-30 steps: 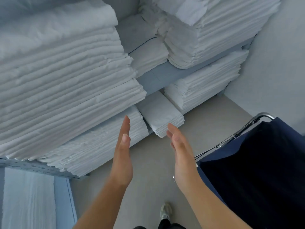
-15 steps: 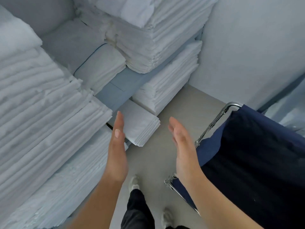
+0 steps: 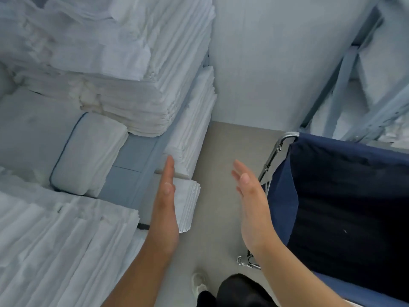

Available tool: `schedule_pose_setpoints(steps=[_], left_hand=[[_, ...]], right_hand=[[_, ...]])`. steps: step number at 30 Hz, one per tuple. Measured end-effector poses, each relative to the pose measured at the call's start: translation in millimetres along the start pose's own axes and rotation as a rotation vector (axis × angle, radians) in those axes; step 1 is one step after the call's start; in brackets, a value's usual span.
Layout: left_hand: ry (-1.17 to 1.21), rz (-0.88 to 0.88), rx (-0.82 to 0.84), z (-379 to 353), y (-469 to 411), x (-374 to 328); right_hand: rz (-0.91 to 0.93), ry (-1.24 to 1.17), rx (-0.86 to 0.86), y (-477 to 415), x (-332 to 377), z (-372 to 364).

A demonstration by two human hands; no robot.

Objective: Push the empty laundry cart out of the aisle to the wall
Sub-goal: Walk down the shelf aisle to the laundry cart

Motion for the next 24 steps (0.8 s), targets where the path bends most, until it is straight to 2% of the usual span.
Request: schedule_pose_setpoints(steps=[9,12,24], left_hand=[[-0.092,0.105,0.279,-40.8,-56.6,18.1],[-0.045,0.139,0.399,-67.0,-74.5,24.2],[-0.048,0.185,0.758,-215.1,-181.8,53.6]], right_hand=[[0.04,0.008,-0.275,-19.3,4.3,32.5],[0.033,-0.021,-0.354,-27.3,1.1,50.7],[0.0,-0.153,-0.734,-92.3,-0.5,145.8]])
Point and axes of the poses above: each hand's wrist, its own y-axis away from the middle knuckle, its own z-axis out of the back of the hand, x = y × z, the point moved 5 cm from there along -y, towards the middle knuckle, and after that the axes turned 9 degrees about y, right-handed, at the moved point
